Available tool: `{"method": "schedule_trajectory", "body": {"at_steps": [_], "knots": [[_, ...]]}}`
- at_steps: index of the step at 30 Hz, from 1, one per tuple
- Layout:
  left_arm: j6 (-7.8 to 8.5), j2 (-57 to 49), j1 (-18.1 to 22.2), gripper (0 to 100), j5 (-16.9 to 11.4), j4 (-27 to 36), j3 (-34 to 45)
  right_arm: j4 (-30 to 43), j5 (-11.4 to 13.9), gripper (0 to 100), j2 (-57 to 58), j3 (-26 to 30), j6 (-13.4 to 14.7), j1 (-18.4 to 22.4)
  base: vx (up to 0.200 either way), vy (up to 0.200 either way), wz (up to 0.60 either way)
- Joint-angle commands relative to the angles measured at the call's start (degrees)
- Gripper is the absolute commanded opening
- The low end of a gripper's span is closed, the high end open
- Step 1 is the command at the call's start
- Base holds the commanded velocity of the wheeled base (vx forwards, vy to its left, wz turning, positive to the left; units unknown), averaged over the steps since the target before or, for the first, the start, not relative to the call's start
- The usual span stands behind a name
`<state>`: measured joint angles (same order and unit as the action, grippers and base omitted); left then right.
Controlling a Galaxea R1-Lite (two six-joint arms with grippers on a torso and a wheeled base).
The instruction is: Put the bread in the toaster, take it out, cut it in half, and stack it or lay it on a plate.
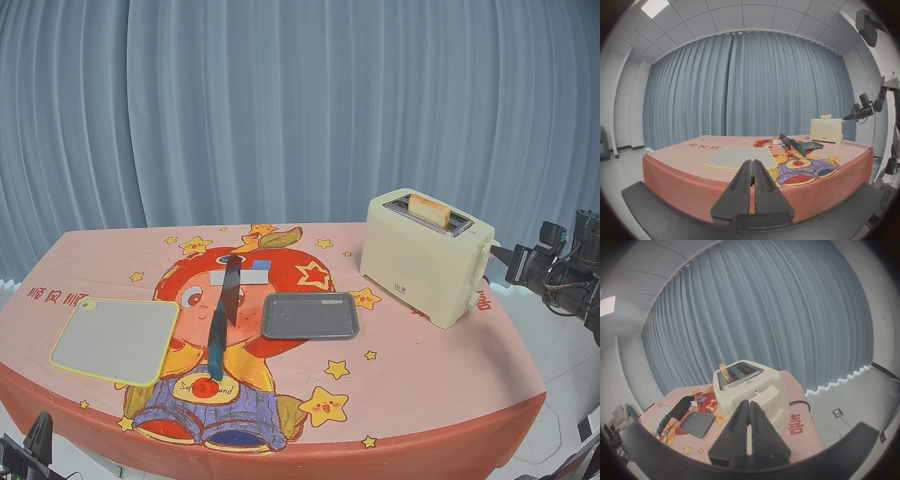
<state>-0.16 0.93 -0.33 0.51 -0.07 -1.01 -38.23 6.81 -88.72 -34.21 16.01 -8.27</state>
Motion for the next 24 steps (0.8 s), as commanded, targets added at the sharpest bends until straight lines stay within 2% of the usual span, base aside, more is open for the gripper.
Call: {"method": "schedule_trajectory", "body": {"at_steps": [1,24], "knots": [[-0.02,-0.22,-0.02,0,0.02,-0.01,1.01,0.00,0.04,0,-0.49,0.46,-0.01,0.00,0.000,0.000,0.00],[-0.02,-0.31,-0.02,0,0.02,-0.01,1.01,0.09,0.22,0,-3.30,1.51,-0.27,1.15,0.000,0.000,0.00]]}}
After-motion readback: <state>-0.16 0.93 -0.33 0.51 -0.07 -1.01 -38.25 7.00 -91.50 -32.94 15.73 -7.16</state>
